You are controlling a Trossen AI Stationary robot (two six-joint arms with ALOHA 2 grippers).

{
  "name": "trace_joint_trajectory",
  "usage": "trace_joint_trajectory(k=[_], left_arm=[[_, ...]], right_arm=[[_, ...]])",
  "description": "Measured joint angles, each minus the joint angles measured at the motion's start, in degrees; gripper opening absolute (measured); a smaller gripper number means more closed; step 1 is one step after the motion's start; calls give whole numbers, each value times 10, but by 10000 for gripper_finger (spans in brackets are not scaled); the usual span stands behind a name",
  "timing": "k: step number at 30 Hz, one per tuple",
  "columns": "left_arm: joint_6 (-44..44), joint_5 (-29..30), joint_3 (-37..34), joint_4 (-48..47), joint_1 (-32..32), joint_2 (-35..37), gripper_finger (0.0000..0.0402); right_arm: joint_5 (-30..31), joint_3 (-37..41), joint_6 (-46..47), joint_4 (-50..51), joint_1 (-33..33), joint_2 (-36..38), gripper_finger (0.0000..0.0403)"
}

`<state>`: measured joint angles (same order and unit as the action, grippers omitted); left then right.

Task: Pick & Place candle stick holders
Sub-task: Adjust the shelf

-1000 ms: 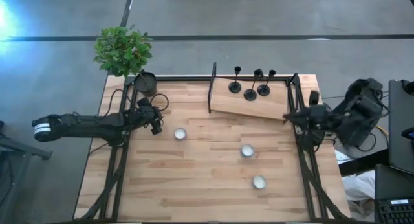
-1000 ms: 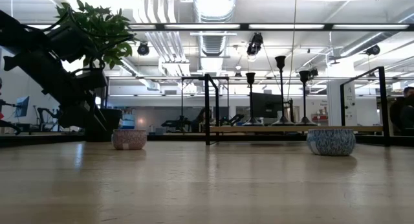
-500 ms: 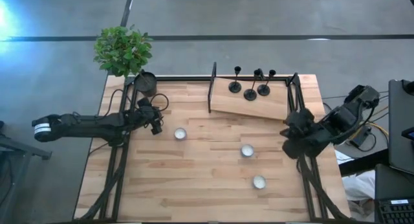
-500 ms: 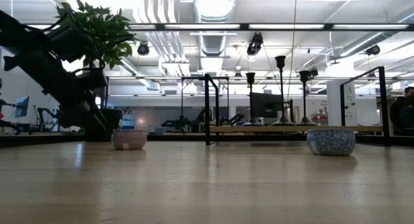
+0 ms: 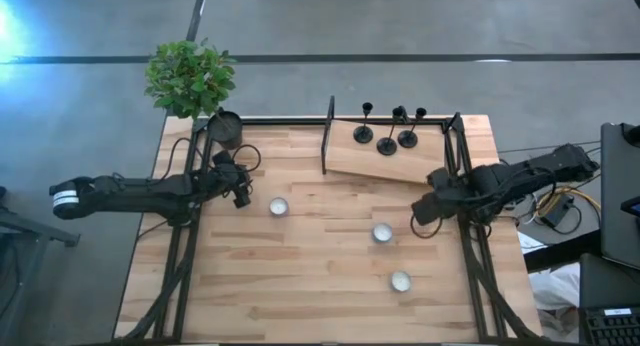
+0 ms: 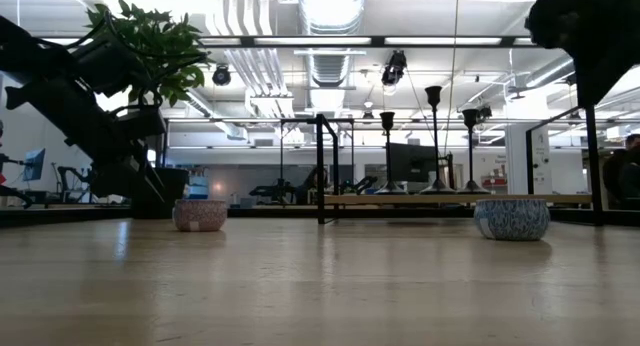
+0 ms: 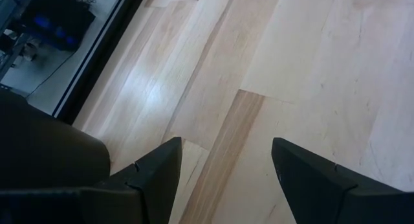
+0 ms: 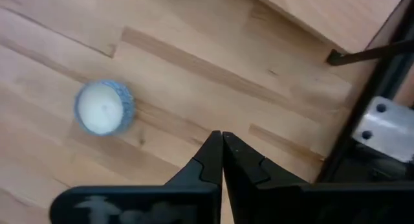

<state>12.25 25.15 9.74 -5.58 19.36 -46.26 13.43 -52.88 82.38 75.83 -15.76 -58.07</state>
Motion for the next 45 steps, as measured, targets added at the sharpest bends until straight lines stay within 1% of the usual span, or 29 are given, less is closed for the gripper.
trace_joint_trajectory(k=[4,9,21,24,36,45], left_arm=[[0,0,0,0,0,0,246],[0,0,0,0,0,0,245],[0,0,0,0,0,0,246],[0,0,0,0,0,0,246],[0,0,0,0,0,0,246],[0,0,0,0,0,0,245]], right_arm=[[0,30,13,-14,48,37,8],[0,51,30,-12,82,62,8],[-4,54,31,39,138,43,8],[7,54,31,57,150,43,8],[29,55,-18,69,217,71,8],[32,55,-63,73,267,73,8]])
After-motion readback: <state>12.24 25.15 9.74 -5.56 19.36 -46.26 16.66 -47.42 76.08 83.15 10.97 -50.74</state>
